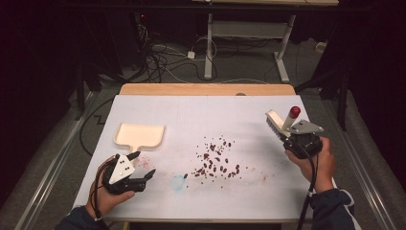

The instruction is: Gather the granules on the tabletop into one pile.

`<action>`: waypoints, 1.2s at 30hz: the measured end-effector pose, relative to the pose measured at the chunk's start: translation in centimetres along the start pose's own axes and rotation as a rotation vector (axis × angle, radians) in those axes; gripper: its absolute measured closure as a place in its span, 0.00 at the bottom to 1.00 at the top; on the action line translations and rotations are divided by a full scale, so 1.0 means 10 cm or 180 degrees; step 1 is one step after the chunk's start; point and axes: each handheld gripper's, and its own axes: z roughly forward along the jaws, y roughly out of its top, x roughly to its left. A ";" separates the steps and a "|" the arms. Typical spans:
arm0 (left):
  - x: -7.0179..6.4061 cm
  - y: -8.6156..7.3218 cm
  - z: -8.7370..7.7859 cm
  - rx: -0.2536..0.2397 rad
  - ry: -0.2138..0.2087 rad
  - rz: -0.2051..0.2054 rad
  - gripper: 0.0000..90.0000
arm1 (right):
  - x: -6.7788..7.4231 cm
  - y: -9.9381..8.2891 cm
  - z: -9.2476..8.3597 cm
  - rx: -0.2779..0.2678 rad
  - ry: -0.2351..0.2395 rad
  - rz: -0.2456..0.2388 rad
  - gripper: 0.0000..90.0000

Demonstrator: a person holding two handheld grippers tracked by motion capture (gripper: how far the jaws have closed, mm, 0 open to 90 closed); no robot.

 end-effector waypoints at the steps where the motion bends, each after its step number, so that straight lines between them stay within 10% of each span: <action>1: 0.00 0.00 0.01 0.0023 -0.0006 0.0015 0.24 | 0.04 0.02 0.07 0.0086 -0.0116 -0.0090 0.75; 10: -0.03 -0.01 0.05 0.0107 -0.0007 0.0048 0.24 | 0.28 0.23 0.50 0.0237 -0.0063 -0.0311 0.75; 19: -0.06 -0.01 0.06 0.0160 -0.0049 0.0105 0.24 | 0.98 0.57 0.84 0.0172 0.0113 -0.0766 0.75; 36: -0.05 -0.01 0.05 0.0147 -0.0070 0.0083 0.24 | 1.42 0.52 0.50 -0.0154 0.1044 -0.1064 0.75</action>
